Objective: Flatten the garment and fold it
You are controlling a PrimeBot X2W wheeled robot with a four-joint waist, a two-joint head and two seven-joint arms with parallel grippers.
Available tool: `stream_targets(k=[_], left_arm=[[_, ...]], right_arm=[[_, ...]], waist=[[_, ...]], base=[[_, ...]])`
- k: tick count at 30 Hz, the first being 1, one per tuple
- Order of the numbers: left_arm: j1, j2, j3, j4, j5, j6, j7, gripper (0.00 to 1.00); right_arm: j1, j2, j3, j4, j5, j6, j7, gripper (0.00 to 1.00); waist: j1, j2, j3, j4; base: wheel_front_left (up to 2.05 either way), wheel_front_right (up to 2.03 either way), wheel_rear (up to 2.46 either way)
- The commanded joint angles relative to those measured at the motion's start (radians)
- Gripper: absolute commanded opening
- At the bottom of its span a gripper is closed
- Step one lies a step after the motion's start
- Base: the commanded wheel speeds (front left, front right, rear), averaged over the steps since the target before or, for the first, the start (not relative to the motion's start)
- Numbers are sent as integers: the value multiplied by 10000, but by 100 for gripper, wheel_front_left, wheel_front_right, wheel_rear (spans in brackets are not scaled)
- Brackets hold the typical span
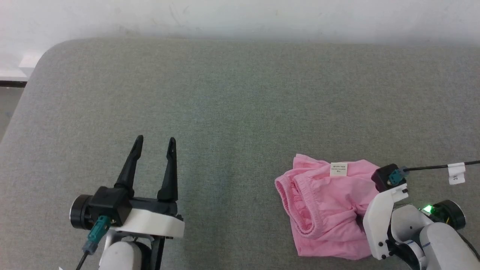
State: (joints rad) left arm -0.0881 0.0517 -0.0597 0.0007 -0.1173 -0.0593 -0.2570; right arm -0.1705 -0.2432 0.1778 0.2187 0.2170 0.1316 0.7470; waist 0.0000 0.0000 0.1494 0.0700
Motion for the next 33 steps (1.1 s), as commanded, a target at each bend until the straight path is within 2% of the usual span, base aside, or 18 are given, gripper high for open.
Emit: stream_targets(k=[1, 5, 9, 15, 18, 25, 27, 33], left_arm=[[-56, -14, 10, 17, 76, 88, -47, 100], [99, -14, 175, -26, 54, 174, -47, 100], [359, -14, 579, -386, 24, 395, -47, 100], [557, -14, 1021, -1266, 134, 868, -47, 100], [339, -14, 1033, -1650, 181, 1105, -47, 100], [-507, 70, 613, -1634, 688, 1002, -47, 100], [-645, 106, 578, -1620, 749, 987, -47, 100], [-1123, 366, 388, -1602, 1128, 963, -47, 100]], right_arm=[[-40, 7, 200, 380, 36, -9, -94, 0], [-330, -232, 534, 577, 336, -9, -366, 0], [-838, -731, 1253, 456, 648, -9, -511, 0], [-2156, -2475, 2761, 90, 1310, -9, -486, 0], [-2962, -3289, 3099, 208, 1707, -9, -642, 0], [-4548, -4256, 3028, 1753, 2386, -9, -1426, 0], [-4749, -4327, 2957, 2047, 2428, -9, -1529, 0], [-5804, -4537, 2074, 4080, 2368, -9, -2074, 0]], waist=[[0, 0, -51, -18], [0, 0, -139, -211], [0, 0, -14, -831], [0, 0, 852, -2328], [0, 0, 1485, -2956], [0, 0, 2767, -3653], [0, 0, 2938, -3681], [0, 0, 3714, -3654]], base=[[0, 0, 0], [0, 0, 0], [0, 0, 0], [0, 0, 0], [0, 0, 0], [0, 0, 0], [0, 0, 0], [0, 0, 0]])
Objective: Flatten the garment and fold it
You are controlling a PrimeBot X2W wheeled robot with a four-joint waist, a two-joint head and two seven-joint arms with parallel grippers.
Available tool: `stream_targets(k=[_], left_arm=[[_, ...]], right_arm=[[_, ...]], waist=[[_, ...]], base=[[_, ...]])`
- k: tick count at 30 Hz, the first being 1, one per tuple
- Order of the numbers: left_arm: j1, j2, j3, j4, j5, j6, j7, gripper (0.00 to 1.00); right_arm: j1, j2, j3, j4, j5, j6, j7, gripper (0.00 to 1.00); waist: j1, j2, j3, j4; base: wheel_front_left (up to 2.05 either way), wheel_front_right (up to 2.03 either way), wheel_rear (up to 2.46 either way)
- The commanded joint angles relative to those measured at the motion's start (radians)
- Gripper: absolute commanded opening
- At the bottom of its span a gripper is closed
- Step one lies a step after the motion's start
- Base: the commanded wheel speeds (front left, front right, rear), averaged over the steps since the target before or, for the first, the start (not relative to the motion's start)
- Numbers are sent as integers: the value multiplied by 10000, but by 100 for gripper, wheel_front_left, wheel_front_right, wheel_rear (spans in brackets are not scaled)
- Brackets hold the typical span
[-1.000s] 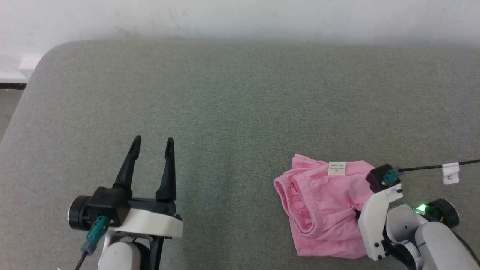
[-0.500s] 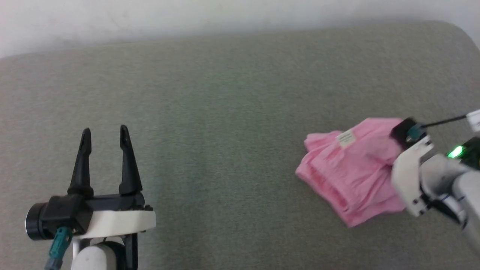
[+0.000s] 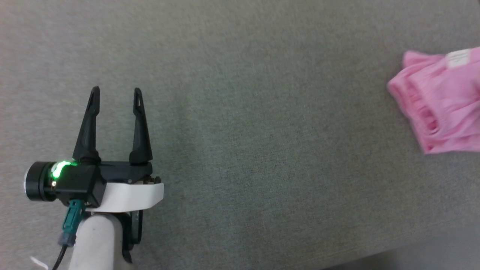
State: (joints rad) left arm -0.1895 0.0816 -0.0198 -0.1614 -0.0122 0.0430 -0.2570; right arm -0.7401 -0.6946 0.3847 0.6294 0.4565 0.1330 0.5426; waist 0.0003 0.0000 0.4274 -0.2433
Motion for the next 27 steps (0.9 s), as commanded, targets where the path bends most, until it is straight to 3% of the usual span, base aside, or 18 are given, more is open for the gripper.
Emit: stream_targets(k=[1, 9, 10, 11, 19, 27], left_arm=[[-146, 109, -22, -3, 126, -51, -35, 100], [-268, 408, -53, -427, 397, 9, 387, 100], [-260, 427, -65, -461, 414, 15, 428, 100], [-246, 443, -75, -488, 430, 23, 470, 100], [-131, 446, -104, -360, 338, 103, 473, 100], [317, 200, 59, 427, -321, 244, 88, 100]], right_arm=[[-269, -24, -188, 316, -84, -23, -118, 0], [-1531, 236, -1734, 2695, -879, -23, -1191, 0], [-1662, 294, -1876, 2926, -1049, -23, -1355, 37], [-1785, 359, -2015, 3119, -1205, -23, -1533, 100], [-2373, 690, -2553, 3869, -1848, -23, -3068, 100], [-2286, 926, -1641, 1898, -1061, -23, -5358, 100]], waist=[[-3, 0, 1046, -501], [-3, 0, 1645, -399], [-3, 0, 1667, -394], [-3, 0, 1683, -392], [-3, 0, 1284, -356], [-3, 0, -556, -146]], base=[[0, 0, 0], [0, 0, 0], [0, 0, 0], [0, 0, 0], [0, 0, 0], [0, 0, 0]])
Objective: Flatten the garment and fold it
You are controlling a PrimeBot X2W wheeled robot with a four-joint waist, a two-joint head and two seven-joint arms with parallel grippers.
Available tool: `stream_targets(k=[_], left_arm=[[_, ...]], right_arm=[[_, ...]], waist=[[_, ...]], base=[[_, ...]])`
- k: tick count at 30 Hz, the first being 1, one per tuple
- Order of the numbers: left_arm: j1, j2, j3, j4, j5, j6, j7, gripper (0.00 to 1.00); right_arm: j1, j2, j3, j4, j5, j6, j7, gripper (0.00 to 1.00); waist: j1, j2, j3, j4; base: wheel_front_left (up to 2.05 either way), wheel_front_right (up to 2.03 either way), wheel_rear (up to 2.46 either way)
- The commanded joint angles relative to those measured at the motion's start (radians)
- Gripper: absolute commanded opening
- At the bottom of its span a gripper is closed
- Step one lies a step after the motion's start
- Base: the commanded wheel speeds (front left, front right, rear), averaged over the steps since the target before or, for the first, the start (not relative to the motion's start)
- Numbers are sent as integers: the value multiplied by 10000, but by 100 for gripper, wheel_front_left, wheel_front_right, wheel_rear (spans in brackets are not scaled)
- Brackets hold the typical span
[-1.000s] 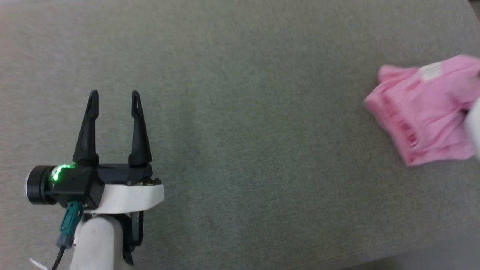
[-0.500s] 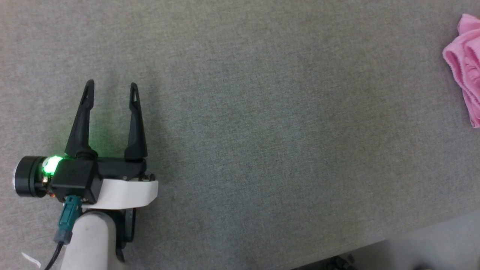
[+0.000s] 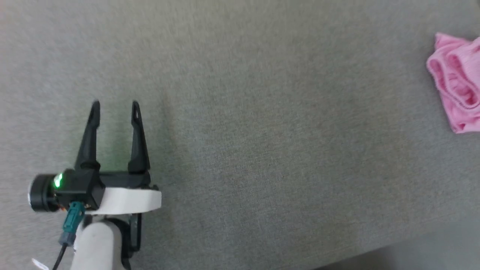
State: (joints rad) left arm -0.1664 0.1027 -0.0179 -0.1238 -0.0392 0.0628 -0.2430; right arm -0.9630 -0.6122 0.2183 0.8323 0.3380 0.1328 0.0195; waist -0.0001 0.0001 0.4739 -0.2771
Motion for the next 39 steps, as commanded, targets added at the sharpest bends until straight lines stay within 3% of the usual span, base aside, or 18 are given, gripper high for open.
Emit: stream_targets(k=[1, 7, 10, 17, 22, 25, 39], left_arm=[[149, -46, 57, 166, -149, 55, -83, 100], [408, -226, 73, 758, -648, 75, -168, 100], [476, -264, 27, 1007, -716, 82, -178, 100], [601, -343, 171, 1315, -882, 341, -185, 100], [565, -395, 61, 1597, -987, 391, -186, 100], [541, -419, -22, 1806, -1041, 404, -186, 100], [896, -503, -44, 2561, -1620, 661, -187, 100]], right_arm=[[27, 140, 97, -523, 330, -21, -436, 100], [1165, 497, 406, -3093, 1320, -21, -1684, 100], [1951, 1048, 18, -4301, 1565, -21, -2263, 100], [4115, 3036, -962, -6333, 892, -21, -2716, 100], [5579, 4846, -1879, -7115, 6, -21, -2795, 100], [6371, 5444, -2480, -7489, -501, -21, -2806, 100], [8914, 5617, -2887, -7509, -874, -21, -2811, 100]], waist=[[1, -1, -1291, 279], [1, -1, -2718, 1035], [1, -1, -3254, 1450], [1, -1, -4050, 2242], [1, -1, -4430, 2681], [1, -1, -4553, 2822], [1, -1, -4850, 2839]], base=[[0, 0, 0], [0, 0, 0], [0, 0, 0], [0, 0, 0], [0, 0, 0], [0, 0, 0], [0, 0, 0]])
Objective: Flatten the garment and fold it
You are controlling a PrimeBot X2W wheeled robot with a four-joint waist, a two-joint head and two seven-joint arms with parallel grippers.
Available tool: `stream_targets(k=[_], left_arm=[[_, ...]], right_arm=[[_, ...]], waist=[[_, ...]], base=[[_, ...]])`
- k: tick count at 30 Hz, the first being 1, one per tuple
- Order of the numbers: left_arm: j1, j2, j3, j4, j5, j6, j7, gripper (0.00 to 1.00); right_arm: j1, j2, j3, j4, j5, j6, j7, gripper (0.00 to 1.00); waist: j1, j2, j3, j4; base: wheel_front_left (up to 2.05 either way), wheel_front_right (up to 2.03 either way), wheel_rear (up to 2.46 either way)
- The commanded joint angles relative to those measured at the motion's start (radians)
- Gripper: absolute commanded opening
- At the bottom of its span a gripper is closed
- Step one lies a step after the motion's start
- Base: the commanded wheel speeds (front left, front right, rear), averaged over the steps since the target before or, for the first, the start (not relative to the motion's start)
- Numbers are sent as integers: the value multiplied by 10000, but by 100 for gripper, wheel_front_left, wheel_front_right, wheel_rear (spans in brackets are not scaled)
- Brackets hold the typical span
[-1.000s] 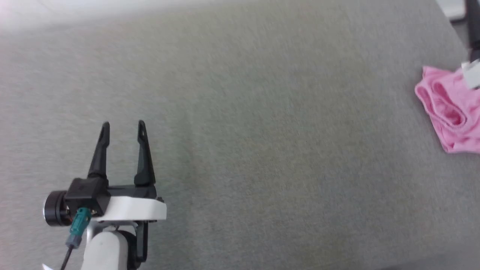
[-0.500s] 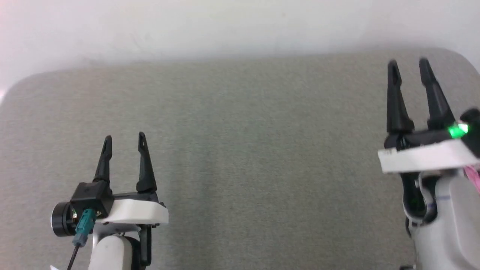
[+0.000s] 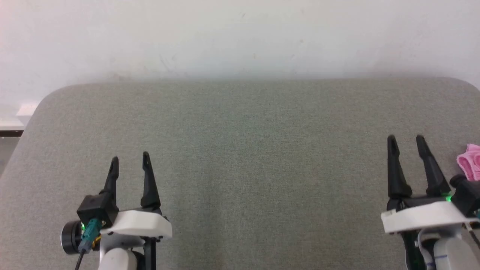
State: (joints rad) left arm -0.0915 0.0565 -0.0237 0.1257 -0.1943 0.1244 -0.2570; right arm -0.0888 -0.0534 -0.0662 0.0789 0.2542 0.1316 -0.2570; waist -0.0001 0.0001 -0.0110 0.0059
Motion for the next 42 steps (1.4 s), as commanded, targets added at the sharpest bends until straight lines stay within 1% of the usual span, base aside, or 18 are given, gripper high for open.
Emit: stream_targets(k=[1, 10, 15, 22, 23, 29, 42], left_arm=[[181, -45, -3, 101, -117, 64, -47, 100], [457, -59, -475, 698, -314, 162, -47, 100], [480, -60, -638, 871, -382, 209, -47, 100], [514, -61, -726, 999, -764, 144, -47, 100], [343, -46, -715, 964, -716, 172, 1, 0], [335, -44, -714, 952, -711, 172, 19, 0], [393, -46, -619, 728, -442, 29, 278, 0]], right_arm=[[288, 30, -48, 45, -41, -9, -46, 100], [980, 31, 0, 569, -197, -9, -47, 100], [1053, 31, -58, 853, -287, -9, -47, 100], [1044, 31, -111, 1101, -312, -9, -47, 100], [950, 2, -84, 1081, -260, 0, 1, 0], [945, -6, -74, 1071, -260, 0, 13, 0], [939, -2, 1, 882, -492, -1, 273, 0]], waist=[[1, -1, -4, 17], [1, -1, -10, 76], [1, -1, -40, 71], [1, -1, -118, 57], [1, -1, -118, 59], [1, -1, -119, 58], [1, -1, -96, 46]], base=[[0, 0, 0], [0, 0, 0], [0, 0, 0], [0, 0, 0], [0, 0, 0], [0, 0, 0], [0, 0, 0]])
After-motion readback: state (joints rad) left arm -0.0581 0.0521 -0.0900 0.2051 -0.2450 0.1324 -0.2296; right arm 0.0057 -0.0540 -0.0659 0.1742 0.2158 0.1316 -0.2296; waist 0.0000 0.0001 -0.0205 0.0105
